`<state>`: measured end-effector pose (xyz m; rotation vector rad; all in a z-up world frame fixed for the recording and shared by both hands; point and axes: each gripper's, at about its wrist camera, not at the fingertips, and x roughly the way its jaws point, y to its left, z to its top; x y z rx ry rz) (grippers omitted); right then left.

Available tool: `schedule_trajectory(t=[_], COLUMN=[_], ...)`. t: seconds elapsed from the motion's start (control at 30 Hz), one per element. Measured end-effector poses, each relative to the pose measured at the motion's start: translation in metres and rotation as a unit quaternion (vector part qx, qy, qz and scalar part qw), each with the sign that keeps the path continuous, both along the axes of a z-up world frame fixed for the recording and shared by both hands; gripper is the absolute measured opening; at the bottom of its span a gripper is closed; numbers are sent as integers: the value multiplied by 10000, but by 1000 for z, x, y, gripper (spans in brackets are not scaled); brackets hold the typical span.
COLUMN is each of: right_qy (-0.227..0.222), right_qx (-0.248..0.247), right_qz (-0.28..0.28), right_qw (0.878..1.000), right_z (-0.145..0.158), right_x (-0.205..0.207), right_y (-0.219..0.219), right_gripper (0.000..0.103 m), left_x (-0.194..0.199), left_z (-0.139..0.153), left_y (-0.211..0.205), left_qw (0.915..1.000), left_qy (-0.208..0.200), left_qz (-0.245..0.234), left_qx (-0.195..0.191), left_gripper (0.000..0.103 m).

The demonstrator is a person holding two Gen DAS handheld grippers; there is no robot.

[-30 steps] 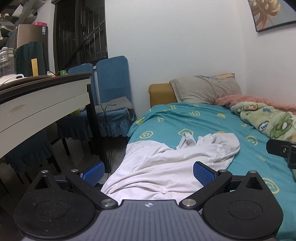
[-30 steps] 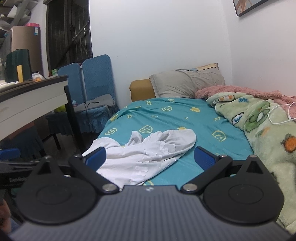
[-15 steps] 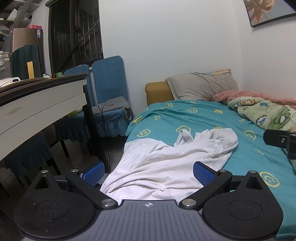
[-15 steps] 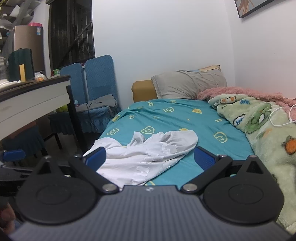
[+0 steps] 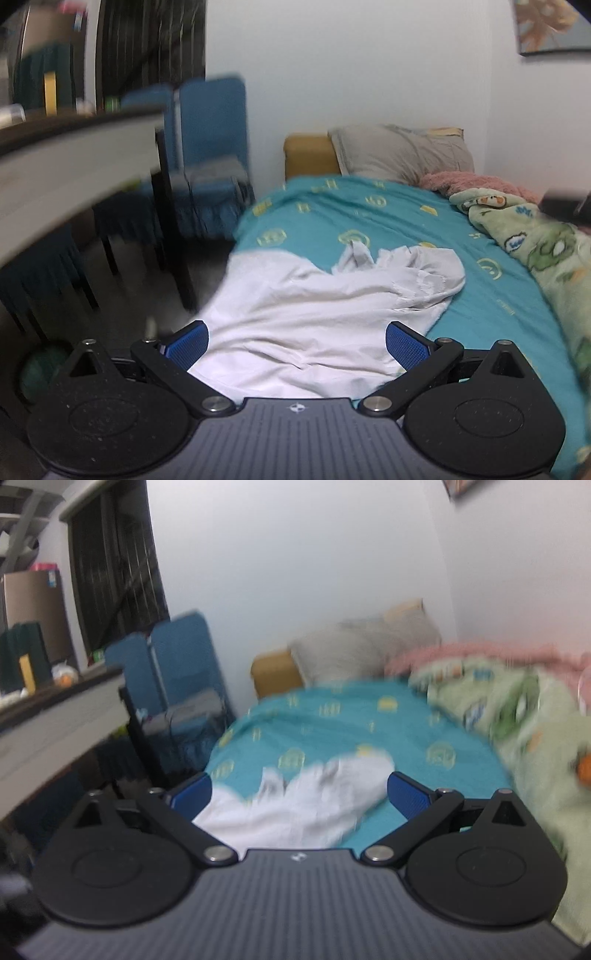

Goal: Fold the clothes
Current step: 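Approach the crumpled white T-shirt on the bed with both grippers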

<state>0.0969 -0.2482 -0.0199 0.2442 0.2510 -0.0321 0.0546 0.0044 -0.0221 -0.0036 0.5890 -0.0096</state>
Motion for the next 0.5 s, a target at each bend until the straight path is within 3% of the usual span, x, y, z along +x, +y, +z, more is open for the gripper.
schedule_trajectory(t=[0.1,0.17,0.3,0.5], right_qy=[-1265,-1532,-1244,-201], right_qx=[275,338,315,372], right_qz=[-547,-655,-824,-575], right_qw=[9901,9854,9883,9974], right_z=[31,42,23,-12], right_x=[-12,-9,-1,32], right_y=[-21,-35,-56,-72], right_gripper=[103,103,103,103], left_x=[33,56,99,147], left_z=[0,-4,-26,-78], left_y=[-2,-9,-32,-70], left_qw=[9995,9984,9925,9849], left_qy=[298,479,831,962], left_qz=[-65,-311,-858,-1372], left_qx=[-42,43,268,435], left_gripper=[103,103,102,99])
